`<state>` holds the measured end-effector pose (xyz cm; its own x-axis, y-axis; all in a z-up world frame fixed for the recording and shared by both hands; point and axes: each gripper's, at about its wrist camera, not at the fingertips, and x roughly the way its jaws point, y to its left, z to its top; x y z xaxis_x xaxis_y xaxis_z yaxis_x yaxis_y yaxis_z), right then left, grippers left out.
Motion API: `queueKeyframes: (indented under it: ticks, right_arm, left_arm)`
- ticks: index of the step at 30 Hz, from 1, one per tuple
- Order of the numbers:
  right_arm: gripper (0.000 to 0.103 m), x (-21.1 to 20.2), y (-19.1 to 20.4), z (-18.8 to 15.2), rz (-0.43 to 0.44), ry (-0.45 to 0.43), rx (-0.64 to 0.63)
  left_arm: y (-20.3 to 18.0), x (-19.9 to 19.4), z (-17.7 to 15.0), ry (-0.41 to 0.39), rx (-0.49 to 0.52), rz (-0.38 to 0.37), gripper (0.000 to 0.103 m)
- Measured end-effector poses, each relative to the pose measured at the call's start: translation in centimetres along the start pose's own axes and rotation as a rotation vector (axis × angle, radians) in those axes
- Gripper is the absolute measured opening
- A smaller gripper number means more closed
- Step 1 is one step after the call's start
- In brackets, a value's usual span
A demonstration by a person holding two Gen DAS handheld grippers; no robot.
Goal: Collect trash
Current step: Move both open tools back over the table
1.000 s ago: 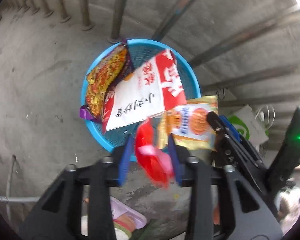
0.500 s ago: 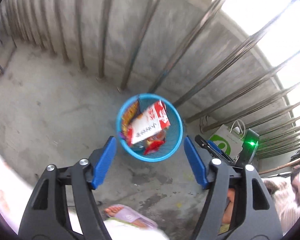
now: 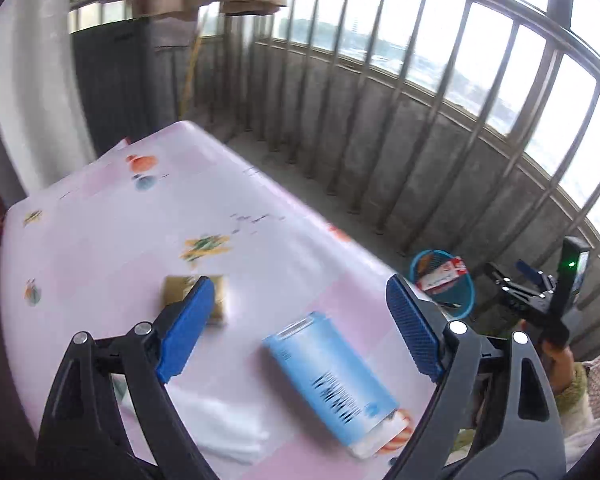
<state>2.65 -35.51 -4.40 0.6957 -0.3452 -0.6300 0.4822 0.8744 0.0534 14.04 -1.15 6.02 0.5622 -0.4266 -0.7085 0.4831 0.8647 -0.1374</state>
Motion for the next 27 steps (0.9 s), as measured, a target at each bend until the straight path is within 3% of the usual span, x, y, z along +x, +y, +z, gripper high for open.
queueKeyframes:
  ticks: [3,6,9,12,14,20,27]
  right_arm:
    - [0.096,-1.8,5.6,0.3,0.053,-0.012,-0.145]
    - [0.097,-3.3,10.3,-0.5,0.122,-0.012,-0.26]
    - [0.096,-4.5,14.3,-1.5,0.22,0.009,-0.349]
    - [0.096,-5.6,18.0,-2.4,0.362,0.025,-0.435]
    - [0.096,-5.9,20.0,-2.7,0.375,0.026,-0.478]
    - [0.096,-6.8,21.5,-3.1,0.493,0.094,-0.419]
    - [0.093,-5.4,22.9,-2.4,0.573,0.175,-0.344]
  left_arm:
    - [4.7,-2.4,-4.1,-0.003,-0.118,0.092,0.083]
    - [9.0,-4.4,-7.7,-0.004,-0.264,0.137,0.083]
    - [11.8,-6.2,-10.7,-0.018,-0.357,0.125,0.083]
    - [12.7,-7.0,-13.5,-0.018,-0.374,0.099,0.083]
    - [12.6,-7.1,-15.3,-0.009,-0.363,0.099,0.083]
    - [11.7,-7.9,-19.1,-0.018,-0.355,0.076,0.07]
    - [14.3,-8.2,-19.9,-0.008,-0.399,0.062,0.049]
